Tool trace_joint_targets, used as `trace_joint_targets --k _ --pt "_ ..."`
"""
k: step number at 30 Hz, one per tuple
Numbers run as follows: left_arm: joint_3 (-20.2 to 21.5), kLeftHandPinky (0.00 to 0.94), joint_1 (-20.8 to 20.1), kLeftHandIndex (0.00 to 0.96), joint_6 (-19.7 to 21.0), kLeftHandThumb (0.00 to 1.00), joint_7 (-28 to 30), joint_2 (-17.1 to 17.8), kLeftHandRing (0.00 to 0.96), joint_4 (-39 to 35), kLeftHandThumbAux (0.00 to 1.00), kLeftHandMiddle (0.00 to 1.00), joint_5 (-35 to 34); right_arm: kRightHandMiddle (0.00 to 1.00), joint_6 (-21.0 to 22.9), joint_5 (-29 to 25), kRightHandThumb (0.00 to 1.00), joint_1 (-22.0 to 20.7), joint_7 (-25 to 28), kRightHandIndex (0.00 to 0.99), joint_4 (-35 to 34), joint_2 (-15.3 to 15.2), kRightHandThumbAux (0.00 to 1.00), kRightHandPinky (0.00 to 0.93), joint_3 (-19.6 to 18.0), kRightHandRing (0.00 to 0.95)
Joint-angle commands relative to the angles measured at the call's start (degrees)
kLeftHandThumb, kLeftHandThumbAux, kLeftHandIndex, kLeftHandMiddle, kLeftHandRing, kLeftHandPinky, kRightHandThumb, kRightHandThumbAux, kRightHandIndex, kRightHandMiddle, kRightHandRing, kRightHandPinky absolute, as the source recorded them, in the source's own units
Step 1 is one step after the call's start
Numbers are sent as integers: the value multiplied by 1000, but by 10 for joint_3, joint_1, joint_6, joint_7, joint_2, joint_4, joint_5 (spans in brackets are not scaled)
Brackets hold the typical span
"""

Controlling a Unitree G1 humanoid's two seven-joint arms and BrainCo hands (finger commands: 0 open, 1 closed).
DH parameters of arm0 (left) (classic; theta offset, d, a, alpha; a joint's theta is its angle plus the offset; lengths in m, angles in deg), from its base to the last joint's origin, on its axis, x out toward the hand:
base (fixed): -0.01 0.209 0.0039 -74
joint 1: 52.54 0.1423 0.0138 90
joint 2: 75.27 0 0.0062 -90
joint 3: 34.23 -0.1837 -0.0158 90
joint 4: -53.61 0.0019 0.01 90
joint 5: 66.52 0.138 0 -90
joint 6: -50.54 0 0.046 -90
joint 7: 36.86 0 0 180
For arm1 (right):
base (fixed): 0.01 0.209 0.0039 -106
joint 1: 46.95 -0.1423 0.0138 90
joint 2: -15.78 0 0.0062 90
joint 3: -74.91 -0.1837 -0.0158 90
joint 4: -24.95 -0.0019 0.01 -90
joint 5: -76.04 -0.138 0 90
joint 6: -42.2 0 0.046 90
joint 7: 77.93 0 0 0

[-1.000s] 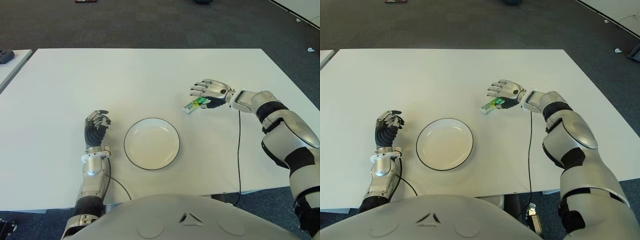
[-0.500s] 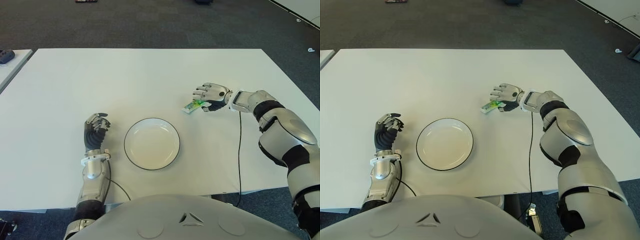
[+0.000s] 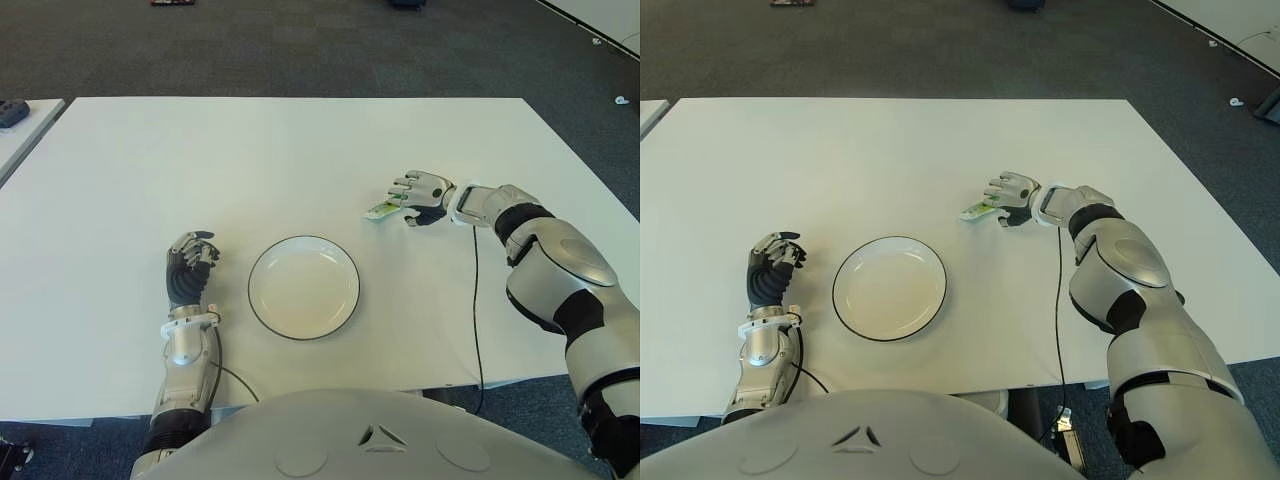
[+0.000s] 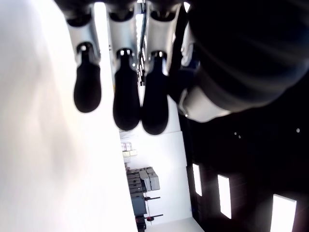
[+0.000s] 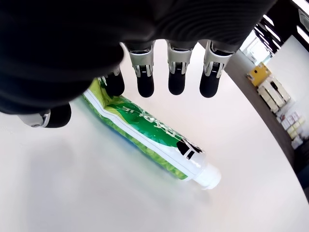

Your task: Put the toothpaste on the table into the plate.

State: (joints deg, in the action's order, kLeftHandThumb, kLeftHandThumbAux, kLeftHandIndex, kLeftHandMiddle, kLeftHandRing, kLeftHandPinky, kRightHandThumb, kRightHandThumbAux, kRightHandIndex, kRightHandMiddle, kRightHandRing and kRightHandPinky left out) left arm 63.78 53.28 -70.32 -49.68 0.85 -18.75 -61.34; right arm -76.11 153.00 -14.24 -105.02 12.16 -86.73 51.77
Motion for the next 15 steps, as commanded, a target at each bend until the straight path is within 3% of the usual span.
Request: trace_joint_targets --k 1,15 --pt "-1 627 15 433 18 698 -4 -5 629 -10 718 634 8 0 9 10 578 15 12 0 7 17 158 0 15 0" --pt "1 627 32 433 28 697 -6 -13 634 -35 719 638 7 0 50 -6 563 35 41 0 24 53 149 0 17 0"
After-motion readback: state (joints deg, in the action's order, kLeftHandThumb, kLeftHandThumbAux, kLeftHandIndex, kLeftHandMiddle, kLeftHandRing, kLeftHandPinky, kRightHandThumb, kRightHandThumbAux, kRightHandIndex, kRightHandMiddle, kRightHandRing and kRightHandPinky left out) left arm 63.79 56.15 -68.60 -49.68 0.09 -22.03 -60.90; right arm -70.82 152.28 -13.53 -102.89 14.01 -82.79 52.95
